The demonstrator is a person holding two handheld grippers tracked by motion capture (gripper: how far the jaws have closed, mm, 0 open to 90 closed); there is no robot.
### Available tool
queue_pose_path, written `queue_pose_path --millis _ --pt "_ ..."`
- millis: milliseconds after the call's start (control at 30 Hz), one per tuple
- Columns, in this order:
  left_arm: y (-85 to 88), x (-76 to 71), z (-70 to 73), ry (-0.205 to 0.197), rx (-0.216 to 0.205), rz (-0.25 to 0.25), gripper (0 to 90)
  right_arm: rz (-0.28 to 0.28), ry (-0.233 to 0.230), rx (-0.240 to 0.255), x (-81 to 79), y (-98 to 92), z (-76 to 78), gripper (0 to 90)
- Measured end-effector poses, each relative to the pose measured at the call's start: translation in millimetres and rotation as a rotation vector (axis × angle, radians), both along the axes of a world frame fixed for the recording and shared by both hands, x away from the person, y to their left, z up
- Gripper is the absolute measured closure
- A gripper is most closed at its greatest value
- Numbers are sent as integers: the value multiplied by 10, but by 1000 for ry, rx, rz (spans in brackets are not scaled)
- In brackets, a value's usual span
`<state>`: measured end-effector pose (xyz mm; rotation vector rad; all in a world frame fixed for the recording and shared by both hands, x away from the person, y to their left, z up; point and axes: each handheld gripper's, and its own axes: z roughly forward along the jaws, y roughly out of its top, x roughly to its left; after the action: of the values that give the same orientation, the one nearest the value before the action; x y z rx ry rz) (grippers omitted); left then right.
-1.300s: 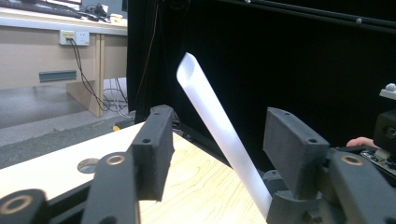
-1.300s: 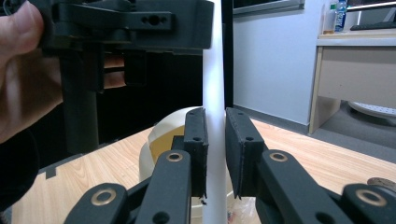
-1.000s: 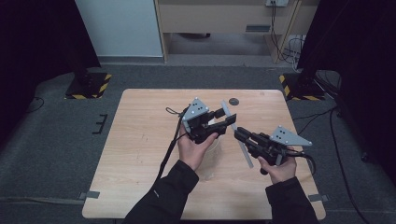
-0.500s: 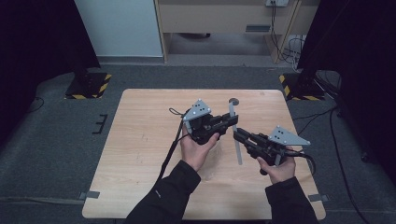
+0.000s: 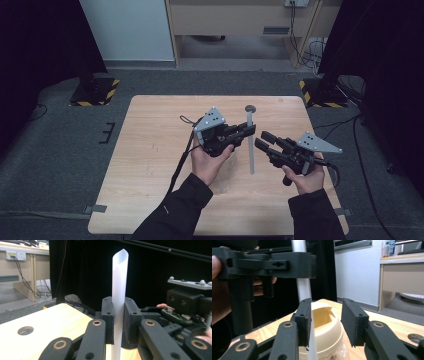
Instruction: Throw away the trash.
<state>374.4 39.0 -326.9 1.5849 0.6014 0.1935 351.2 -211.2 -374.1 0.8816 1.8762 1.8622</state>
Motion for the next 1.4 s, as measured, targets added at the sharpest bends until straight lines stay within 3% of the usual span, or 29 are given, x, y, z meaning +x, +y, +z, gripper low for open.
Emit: queue_pose_path --millis 133,200,267,333,567,767,1033,1400 --pt "65 -42 31 -7 4 2 802 -39 12 -11 35 -32 -46 532" --pt "100 -65 44 -9 0 1 801 -90 33 -42 85 -57 -128 488" --pt "135 -90 62 -14 -2 -1 802 -105 41 -60 106 -67 -162 458" --pt "191 -134 103 -23 -8 -4 801 -145 83 -108 168 -98 -290 410" --pt "335 -214 207 -44 -31 -1 801 -194 161 -177 279 -170 -562 310" --pt "505 -284 352 -79 -58 15 801 -239 243 -280 371 -262 -862 250" --pt "806 -321 552 -104 -89 54 800 -250 318 -357 412 -300 -1065 217" --pt "1129 -292 728 -138 -93 125 800 -235 342 -407 429 -290 -1145 201"
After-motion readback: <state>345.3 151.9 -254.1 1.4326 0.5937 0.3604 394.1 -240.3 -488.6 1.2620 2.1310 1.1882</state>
